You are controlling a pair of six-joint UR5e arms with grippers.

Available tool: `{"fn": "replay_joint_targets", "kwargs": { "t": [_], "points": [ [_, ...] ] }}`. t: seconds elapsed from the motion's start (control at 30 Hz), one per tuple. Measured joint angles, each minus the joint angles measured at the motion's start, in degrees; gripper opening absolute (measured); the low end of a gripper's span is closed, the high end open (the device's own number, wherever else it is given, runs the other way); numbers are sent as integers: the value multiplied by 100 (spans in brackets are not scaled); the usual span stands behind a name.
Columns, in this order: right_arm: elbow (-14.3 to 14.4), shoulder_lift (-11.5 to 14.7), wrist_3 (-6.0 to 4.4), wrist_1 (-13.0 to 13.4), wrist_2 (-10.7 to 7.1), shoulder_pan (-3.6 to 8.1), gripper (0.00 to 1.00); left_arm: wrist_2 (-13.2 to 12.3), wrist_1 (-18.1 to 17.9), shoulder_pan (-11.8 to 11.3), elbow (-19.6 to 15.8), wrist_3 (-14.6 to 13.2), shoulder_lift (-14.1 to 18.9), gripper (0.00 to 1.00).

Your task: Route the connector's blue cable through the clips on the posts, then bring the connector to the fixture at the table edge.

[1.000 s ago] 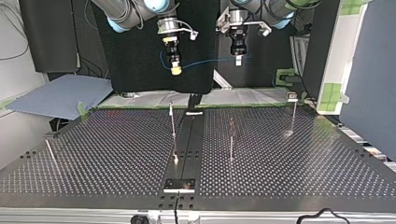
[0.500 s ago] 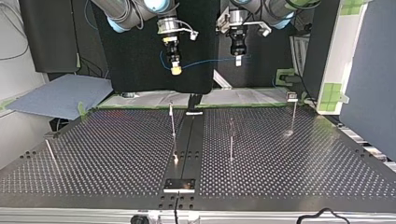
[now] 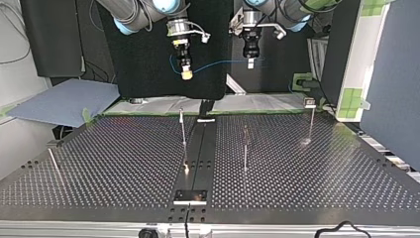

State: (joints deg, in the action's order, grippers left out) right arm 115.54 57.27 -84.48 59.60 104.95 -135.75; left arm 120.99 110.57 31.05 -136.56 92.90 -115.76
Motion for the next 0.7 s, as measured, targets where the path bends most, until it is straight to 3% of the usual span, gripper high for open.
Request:
{"fn": "replay_joint_targets", "kwargs": {
  "t": [0.33, 0.7],
  "points": [
    [-36, -36, 36, -33, 36, -31, 0, -1, 1, 0, 0, 0, -2, 0],
    [-485, -484, 476, -485, 484, -113, 0, -1, 0, 0, 0, 0, -2, 0]
  ]
}}
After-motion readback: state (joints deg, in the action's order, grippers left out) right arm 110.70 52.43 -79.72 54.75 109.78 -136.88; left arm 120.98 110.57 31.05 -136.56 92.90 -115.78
